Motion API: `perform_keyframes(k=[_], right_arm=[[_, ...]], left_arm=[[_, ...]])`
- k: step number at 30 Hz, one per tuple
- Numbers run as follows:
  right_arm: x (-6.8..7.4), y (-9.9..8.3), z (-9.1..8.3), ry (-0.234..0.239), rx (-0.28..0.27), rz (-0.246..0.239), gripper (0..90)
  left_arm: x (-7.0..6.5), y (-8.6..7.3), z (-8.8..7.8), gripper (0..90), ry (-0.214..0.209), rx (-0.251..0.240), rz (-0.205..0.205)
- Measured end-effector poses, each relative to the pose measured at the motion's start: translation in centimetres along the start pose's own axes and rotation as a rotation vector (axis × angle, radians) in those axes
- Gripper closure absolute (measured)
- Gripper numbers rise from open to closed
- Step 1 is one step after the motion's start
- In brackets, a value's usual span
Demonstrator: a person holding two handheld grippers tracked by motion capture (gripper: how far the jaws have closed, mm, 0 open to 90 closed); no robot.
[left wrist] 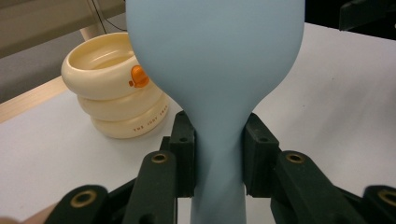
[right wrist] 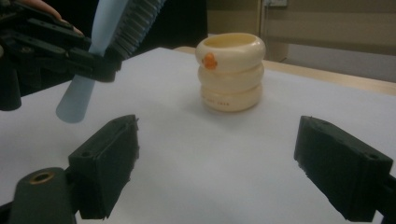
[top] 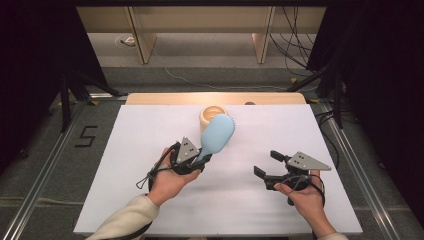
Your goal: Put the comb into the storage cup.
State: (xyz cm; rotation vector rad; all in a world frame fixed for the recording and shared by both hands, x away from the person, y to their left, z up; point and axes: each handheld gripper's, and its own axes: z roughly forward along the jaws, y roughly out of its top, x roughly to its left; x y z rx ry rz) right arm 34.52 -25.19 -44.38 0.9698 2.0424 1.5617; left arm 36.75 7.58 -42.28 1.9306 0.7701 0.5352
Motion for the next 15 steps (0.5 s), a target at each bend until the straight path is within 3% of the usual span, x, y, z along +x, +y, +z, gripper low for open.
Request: perform_keyframes(k=[15], right_arm=[[1.5,4.3,3.8,0.063,-0.075,0.001,7.6]], left_arm=[[0.1,0.6,1.3,69.4,0.011,-0.013,-0.007]])
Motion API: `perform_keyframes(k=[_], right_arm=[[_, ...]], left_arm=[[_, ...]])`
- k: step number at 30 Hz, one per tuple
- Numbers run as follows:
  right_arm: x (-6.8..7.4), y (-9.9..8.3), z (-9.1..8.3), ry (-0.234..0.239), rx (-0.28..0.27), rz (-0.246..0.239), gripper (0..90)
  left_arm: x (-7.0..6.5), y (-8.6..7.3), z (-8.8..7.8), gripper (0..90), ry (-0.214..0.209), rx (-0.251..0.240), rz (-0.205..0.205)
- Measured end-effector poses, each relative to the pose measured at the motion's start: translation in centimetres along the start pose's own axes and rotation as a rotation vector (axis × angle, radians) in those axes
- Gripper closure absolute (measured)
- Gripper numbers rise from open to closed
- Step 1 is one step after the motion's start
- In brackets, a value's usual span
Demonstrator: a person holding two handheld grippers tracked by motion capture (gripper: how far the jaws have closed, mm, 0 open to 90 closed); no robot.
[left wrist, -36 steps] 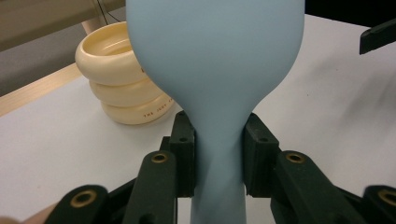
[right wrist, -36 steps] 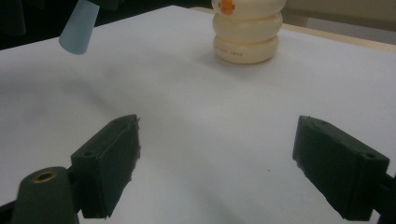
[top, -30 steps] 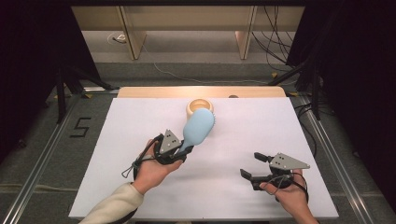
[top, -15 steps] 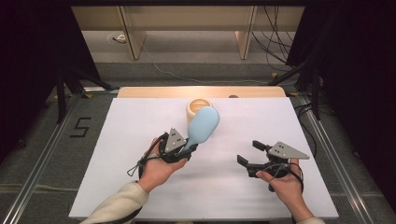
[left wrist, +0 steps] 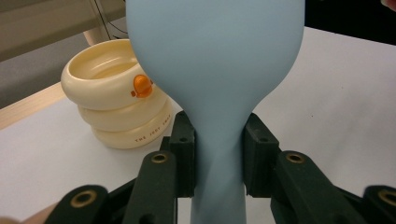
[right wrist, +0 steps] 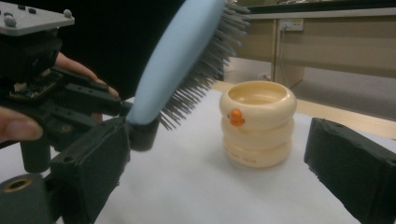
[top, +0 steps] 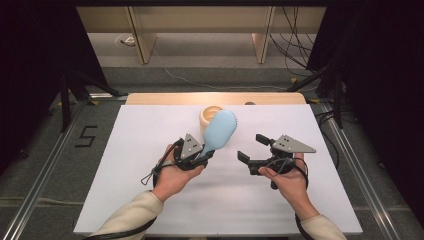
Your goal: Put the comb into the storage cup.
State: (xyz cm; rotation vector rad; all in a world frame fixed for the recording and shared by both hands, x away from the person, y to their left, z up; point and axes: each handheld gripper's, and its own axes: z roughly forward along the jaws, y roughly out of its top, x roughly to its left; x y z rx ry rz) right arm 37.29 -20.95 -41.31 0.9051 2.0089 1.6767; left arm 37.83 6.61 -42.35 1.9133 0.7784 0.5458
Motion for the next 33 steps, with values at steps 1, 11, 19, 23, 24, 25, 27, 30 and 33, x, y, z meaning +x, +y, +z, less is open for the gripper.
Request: perform_keyframes(k=[1,11,19,23,24,25,27,30,33], right_arm=[[0.1,0.2,0.4,0.001,-0.005,-0.002,6.6],[0.6,1.0,2.5,0.009,-0.016,0.021,0.7],[0.7,2.0,4.0,-0.008,-0.039,0.054,0.5],[0.7,2.2,4.7,-0.015,-0.038,0.063,0.5],[0.7,2.2,4.9,-0.015,-0.037,0.062,0.5],[0.7,2.2,5.0,-0.016,-0.036,0.064,0.5],[0.8,2.2,5.3,-0.019,-0.034,0.067,0.5],[0.8,2.2,5.6,-0.018,-0.029,0.071,0.5],[0.6,2.1,5.8,-0.026,-0.029,0.08,0.8]], left_arm=[[-0.1,0.1,0.1,69.4,-0.001,-0.002,0.002],[-0.9,0.5,1.1,69.4,-0.011,-0.006,0.006],[-1.3,0.7,1.3,69.4,-0.015,-0.011,0.008],[-1.6,0.8,1.4,69.4,-0.018,-0.013,0.01],[-1.7,0.8,1.4,69.4,-0.02,-0.013,0.011],[-1.8,0.8,1.4,69.4,-0.021,-0.013,0.013],[-2.0,0.8,1.4,69.4,-0.025,-0.015,0.012],[-2.1,0.9,1.5,69.4,-0.027,-0.017,0.014],[-2.2,1.0,1.6,69.4,-0.025,-0.018,0.014]])
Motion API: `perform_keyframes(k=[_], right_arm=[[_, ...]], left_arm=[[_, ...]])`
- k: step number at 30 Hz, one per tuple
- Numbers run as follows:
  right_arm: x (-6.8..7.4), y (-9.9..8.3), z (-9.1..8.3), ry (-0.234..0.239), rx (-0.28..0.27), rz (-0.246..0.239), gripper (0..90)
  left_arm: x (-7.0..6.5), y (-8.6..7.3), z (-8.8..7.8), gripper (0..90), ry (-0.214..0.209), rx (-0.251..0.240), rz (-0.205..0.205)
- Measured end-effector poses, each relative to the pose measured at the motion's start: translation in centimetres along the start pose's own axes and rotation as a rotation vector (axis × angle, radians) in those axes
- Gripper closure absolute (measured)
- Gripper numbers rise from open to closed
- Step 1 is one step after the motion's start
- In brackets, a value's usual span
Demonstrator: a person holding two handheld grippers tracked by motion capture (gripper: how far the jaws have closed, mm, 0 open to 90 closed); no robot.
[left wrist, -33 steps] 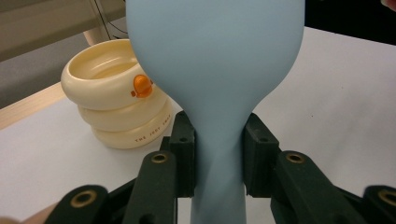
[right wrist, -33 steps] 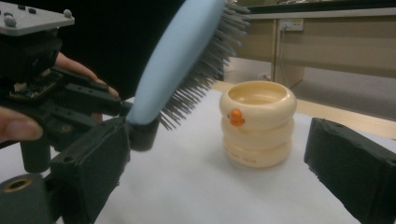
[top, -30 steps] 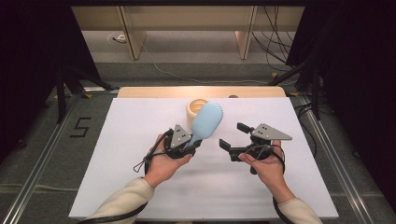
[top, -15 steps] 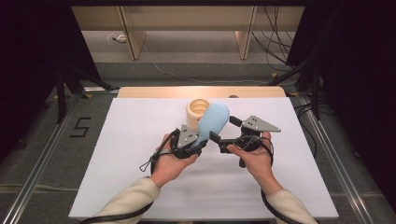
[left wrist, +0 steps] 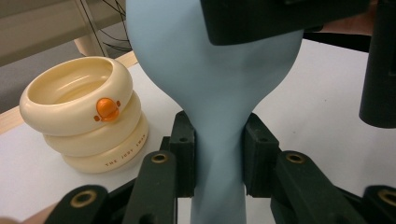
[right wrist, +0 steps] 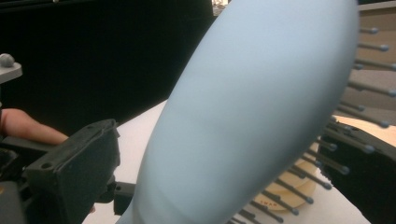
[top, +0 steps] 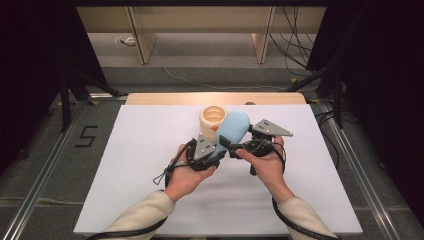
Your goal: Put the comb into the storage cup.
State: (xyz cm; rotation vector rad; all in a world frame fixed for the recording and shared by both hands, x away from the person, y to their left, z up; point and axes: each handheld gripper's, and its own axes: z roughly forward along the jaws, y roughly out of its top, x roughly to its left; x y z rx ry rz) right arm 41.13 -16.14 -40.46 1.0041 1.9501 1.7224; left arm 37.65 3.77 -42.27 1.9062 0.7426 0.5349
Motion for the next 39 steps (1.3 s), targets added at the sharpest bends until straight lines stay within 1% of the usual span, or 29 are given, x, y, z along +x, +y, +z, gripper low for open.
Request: perform_keyframes(k=[5,10,14,18,20,23,26,28,33,37,39], right_arm=[[-0.05,0.17,0.09,-0.008,-0.008,0.008,1.6],[-0.07,0.0,0.45,-0.014,0.001,0.017,3.7],[-0.1,-0.05,0.56,-0.022,0.001,0.024,10.6],[-0.03,-0.07,0.66,-0.015,0.0,0.026,16.1],[0.0,-0.09,0.72,-0.01,0.006,0.027,17.5],[0.0,-0.12,0.73,-0.012,0.008,0.026,20.8],[0.05,-0.1,0.74,-0.004,0.017,0.037,26.6],[0.22,-0.11,0.75,-0.005,0.013,0.03,28.6],[0.07,-0.09,0.7,0.009,0.006,0.048,31.8],[0.19,-0.03,0.72,0.012,0.002,0.042,34.5],[0.28,0.02,0.71,0.022,-0.004,0.043,36.6]], left_arm=[[-0.16,-0.07,0.08,69.4,0.001,0.001,-0.002],[-0.14,0.01,0.31,69.4,0.001,-0.004,-0.003],[-0.25,-0.14,0.34,69.4,0.002,0.0,-0.002],[-0.29,-0.12,0.4,69.4,0.001,-0.001,-0.003],[-0.35,-0.05,0.42,69.4,-0.002,-0.005,-0.001],[-0.42,-0.13,0.37,69.4,-0.001,-0.004,0.0],[-0.38,-0.21,0.36,69.4,-0.001,-0.004,-0.002],[-0.35,-0.2,0.38,69.4,0.0,-0.006,-0.006],[-0.36,-0.17,0.44,69.4,-0.004,-0.012,-0.008],[-0.35,-0.22,0.35,69.3,-0.003,-0.013,-0.01],[-0.33,-0.19,0.33,69.3,-0.004,-0.017,-0.009]])
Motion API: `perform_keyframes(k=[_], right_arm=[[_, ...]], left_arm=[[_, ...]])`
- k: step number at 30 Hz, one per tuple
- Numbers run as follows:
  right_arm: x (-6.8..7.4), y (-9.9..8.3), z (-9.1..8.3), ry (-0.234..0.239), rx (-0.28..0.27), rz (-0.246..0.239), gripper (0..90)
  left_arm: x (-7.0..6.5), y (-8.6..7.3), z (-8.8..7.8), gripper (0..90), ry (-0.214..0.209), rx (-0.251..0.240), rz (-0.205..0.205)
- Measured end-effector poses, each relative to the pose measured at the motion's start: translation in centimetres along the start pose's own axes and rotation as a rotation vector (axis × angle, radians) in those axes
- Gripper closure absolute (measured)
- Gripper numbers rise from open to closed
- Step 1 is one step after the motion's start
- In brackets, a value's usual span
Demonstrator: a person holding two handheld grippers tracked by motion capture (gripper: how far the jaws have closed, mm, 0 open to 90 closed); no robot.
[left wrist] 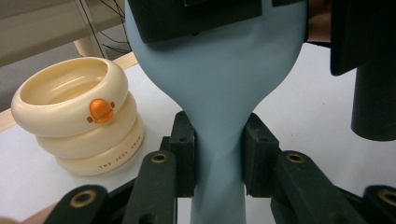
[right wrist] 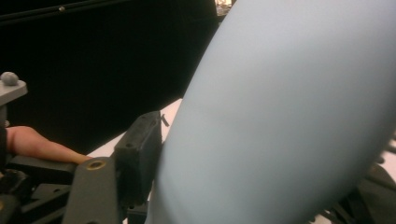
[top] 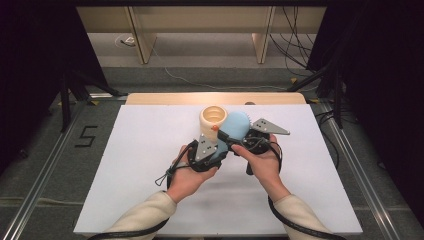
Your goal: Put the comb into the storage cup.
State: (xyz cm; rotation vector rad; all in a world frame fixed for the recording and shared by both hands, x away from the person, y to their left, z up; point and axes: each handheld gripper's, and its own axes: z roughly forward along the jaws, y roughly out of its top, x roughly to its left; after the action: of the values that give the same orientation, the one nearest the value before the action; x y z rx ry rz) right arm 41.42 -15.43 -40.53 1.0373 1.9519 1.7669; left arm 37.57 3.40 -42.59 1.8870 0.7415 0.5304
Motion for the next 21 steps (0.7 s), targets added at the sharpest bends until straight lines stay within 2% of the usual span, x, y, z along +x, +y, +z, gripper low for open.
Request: perform_keyframes(k=[8,10,15,21], right_arm=[[0.0,0.3,-0.3,0.059,-0.003,0.009,46.3],[0.3,0.4,-0.2,0.075,-0.006,0.0,48.4],[1.0,0.6,-0.3,0.078,-0.007,-0.054,50.8],[1.3,0.9,-0.4,0.084,-0.003,-0.08,51.3]], left_arm=[[0.0,0.0,0.1,69.2,-0.005,-0.015,-0.008],[0.0,-0.1,0.1,69.0,-0.003,-0.013,-0.009],[0.0,0.0,0.1,69.0,-0.007,-0.022,-0.012],[0.0,0.1,0.0,67.6,-0.014,-0.037,-0.004]])
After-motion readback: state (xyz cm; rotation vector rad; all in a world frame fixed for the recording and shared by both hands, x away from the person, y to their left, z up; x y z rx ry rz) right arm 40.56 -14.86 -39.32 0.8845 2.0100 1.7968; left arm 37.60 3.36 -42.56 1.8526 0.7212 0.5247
